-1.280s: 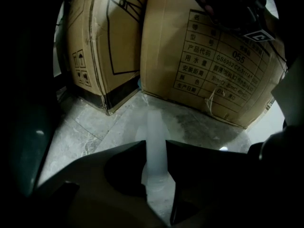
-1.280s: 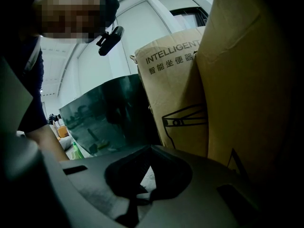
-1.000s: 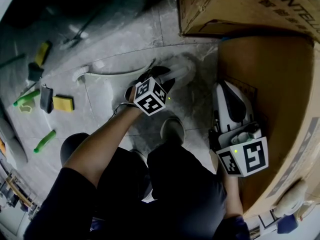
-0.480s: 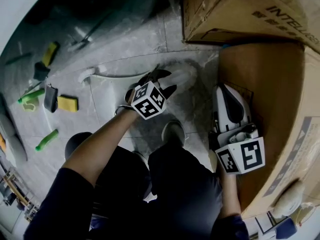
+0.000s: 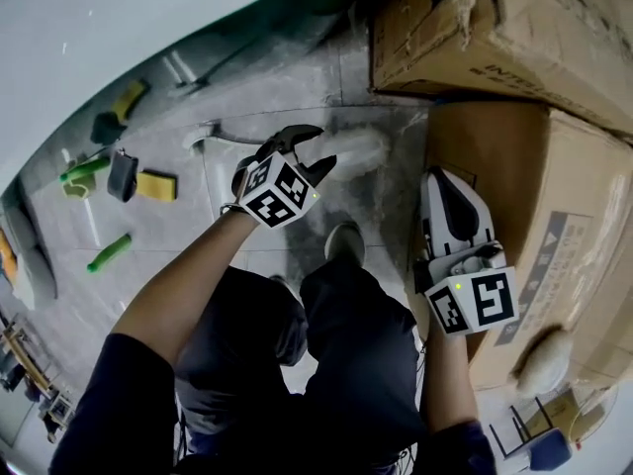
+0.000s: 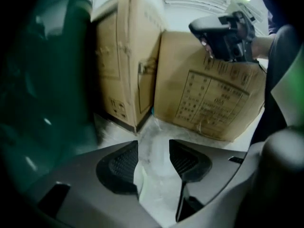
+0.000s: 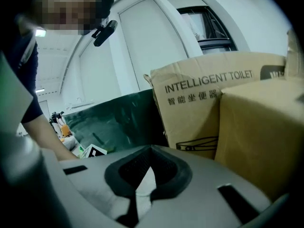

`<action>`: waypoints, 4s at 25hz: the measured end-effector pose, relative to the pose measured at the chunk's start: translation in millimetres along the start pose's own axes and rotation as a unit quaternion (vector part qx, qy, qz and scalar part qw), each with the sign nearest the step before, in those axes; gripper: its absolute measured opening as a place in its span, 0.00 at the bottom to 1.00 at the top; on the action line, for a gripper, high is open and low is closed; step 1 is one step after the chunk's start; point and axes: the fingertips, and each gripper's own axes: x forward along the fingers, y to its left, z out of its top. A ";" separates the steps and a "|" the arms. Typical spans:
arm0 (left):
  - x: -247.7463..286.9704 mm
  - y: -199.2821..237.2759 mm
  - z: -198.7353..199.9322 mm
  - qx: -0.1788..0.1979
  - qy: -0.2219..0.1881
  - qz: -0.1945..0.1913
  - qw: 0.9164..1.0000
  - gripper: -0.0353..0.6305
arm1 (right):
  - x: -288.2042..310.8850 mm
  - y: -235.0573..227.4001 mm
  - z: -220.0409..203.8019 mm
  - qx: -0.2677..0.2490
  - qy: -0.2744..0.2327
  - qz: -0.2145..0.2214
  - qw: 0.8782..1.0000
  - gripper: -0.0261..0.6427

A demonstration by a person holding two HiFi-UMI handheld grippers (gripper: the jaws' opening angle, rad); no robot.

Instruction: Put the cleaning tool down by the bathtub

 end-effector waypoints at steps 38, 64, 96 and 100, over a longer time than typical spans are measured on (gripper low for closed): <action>-658.4 -55.1 347.2 -0.073 -0.246 0.177 0.950 0.38 | -246.2 265.4 468.6 -0.112 -0.085 0.061 0.988 0.04; -792.4 -123.3 378.0 -0.046 -0.313 0.220 0.923 0.28 | -327.3 352.6 516.3 -0.135 -0.124 0.099 0.978 0.04; -820.4 -126.9 375.4 -0.055 -0.336 0.227 0.912 0.10 | -327.8 395.4 523.3 -0.146 -0.122 0.137 0.972 0.04; -822.4 -125.1 374.7 -0.056 -0.342 0.226 0.910 0.10 | -325.2 399.4 522.3 -0.149 -0.120 0.137 0.972 0.04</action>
